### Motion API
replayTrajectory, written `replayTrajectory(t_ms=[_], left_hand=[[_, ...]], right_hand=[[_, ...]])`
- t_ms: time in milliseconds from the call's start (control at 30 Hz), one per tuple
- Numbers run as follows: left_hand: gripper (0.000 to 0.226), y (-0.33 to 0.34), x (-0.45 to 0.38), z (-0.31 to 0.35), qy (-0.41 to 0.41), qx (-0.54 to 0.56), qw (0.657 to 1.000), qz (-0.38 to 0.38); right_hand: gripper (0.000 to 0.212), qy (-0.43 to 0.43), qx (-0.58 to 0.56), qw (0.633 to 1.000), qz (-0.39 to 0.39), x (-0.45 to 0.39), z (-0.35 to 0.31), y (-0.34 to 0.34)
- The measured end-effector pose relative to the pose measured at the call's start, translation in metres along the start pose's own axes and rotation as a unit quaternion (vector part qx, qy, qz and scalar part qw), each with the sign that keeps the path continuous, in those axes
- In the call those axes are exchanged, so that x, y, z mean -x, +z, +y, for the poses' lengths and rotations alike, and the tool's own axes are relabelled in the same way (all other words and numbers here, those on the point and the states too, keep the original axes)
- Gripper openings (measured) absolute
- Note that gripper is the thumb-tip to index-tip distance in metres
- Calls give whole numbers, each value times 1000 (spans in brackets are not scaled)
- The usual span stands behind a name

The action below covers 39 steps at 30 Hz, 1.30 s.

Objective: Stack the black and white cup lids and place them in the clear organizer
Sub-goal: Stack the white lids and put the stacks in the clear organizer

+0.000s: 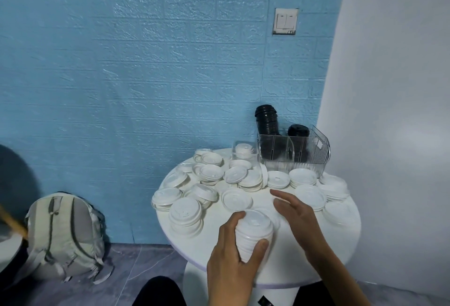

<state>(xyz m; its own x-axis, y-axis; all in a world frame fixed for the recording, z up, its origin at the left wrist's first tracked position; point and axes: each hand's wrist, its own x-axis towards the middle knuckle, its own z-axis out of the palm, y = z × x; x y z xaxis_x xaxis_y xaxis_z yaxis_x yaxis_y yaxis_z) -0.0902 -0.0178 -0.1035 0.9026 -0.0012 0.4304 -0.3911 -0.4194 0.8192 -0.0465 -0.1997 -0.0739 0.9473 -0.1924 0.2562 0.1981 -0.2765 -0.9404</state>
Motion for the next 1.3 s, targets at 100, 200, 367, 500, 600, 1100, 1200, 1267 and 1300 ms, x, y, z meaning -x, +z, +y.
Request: replayTrajectory(t_ms=[100, 200, 367, 500, 600, 1100, 1200, 1267, 1300], left_hand=[[66, 2, -1, -2, 4, -4, 1000, 4], [66, 4, -1, -3, 4, -3, 1000, 7], [73, 1, -1, -2, 7, 2, 1000, 10], [67, 2, 0, -3, 8, 6, 1000, 4], [67, 3, 0, -4, 4, 5, 1000, 1], [71, 2, 0, -2, 7, 5, 1000, 3], [69, 2, 1, 0, 7, 2, 1000, 5], [69, 2, 1, -1, 4, 4, 1000, 5], [69, 2, 1, -1, 2, 5, 1000, 5]], right_hand=[[43, 9, 173, 982, -78, -15, 18, -5], [93, 14, 263, 952, -158, -19, 21, -3], [110, 21, 287, 931, -225, -22, 13, -1], [88, 13, 299, 920, -252, -29, 11, -8], [83, -8, 311, 909, -277, -35, -2, -7], [87, -78, 363, 906, -201, -48, -9, -20], [73, -100, 302, 938, -140, -42, -23, -27], [68, -90, 234, 962, -108, -36, -32, -26], [66, -85, 193, 973, -95, -32, -36, -24]])
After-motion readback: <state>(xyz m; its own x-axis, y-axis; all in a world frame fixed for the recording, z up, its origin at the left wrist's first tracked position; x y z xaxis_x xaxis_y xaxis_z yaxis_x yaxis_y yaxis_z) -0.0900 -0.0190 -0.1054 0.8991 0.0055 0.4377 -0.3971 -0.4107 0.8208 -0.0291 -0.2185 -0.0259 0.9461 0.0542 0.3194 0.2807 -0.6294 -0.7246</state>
